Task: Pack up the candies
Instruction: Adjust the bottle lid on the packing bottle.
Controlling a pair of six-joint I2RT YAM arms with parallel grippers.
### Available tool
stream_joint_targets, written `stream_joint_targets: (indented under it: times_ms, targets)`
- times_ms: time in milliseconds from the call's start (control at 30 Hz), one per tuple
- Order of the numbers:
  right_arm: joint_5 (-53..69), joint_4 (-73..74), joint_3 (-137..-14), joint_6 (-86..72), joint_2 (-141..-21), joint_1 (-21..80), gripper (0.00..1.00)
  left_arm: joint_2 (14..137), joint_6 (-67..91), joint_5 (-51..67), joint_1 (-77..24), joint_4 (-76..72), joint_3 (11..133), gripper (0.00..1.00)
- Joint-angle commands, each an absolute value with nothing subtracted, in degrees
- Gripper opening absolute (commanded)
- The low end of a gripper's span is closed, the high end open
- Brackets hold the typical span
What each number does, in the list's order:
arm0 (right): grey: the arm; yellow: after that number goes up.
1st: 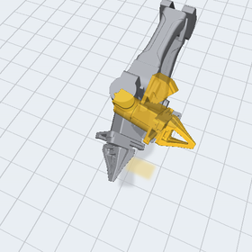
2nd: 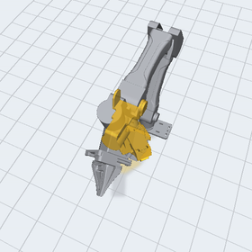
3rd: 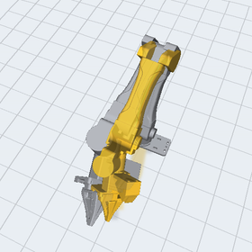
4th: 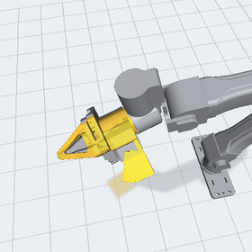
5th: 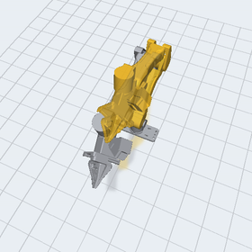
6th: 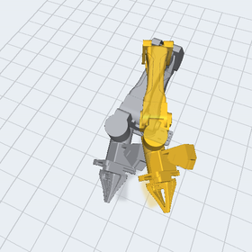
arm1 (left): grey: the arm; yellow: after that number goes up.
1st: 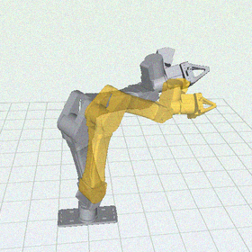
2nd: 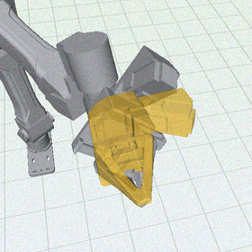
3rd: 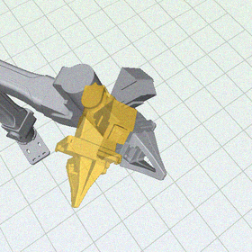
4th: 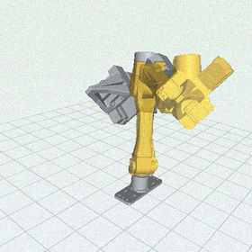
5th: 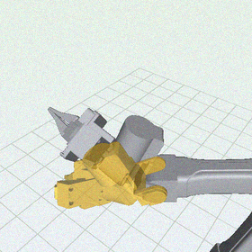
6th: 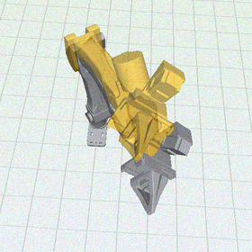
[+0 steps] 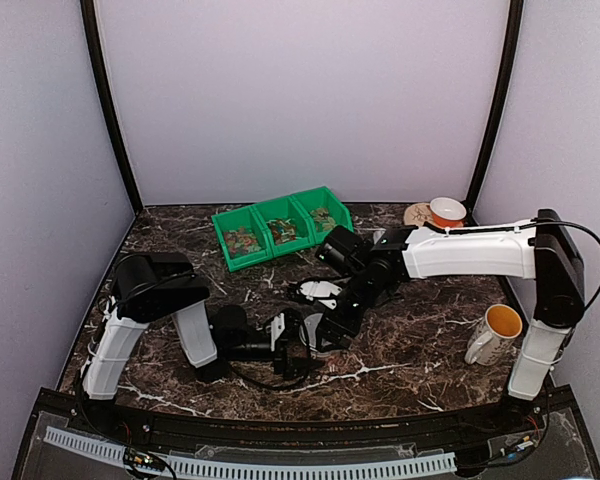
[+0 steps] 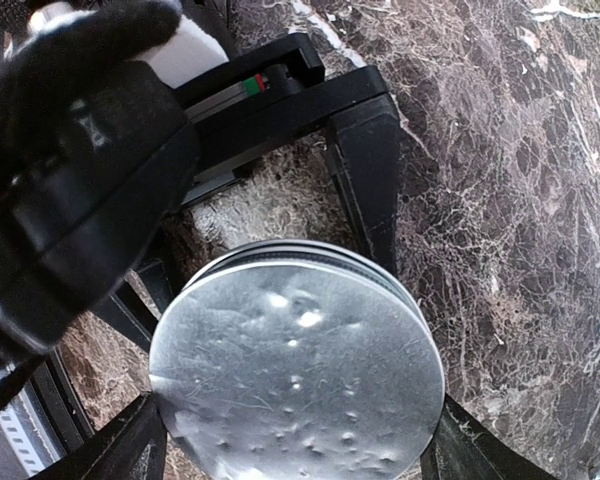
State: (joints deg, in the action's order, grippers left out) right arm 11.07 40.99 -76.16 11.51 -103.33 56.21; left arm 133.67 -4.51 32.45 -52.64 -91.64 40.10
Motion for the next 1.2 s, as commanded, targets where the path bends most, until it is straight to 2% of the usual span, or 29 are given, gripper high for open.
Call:
stream_joint_targets:
  times_ms: [0, 333, 1167]
  targets:
    - [14.2, 42.5, -76.4, 11.3, -102.9, 56.5, 0.83, 137.9, -6.6, 30.3, -53.8, -77.2, 38.5, 0.88]
    - [12.1, 42.2, -75.3, 10.3, -100.9, 56.5, 0.83, 138.3, -6.4, 27.3, -53.8, -79.5, 37.3, 0.99]
    - [11.5, 40.3, -75.8, 10.0, -101.8, 56.6, 0.83, 140.1, -9.9, 24.6, -53.4, -81.5, 33.7, 0.99]
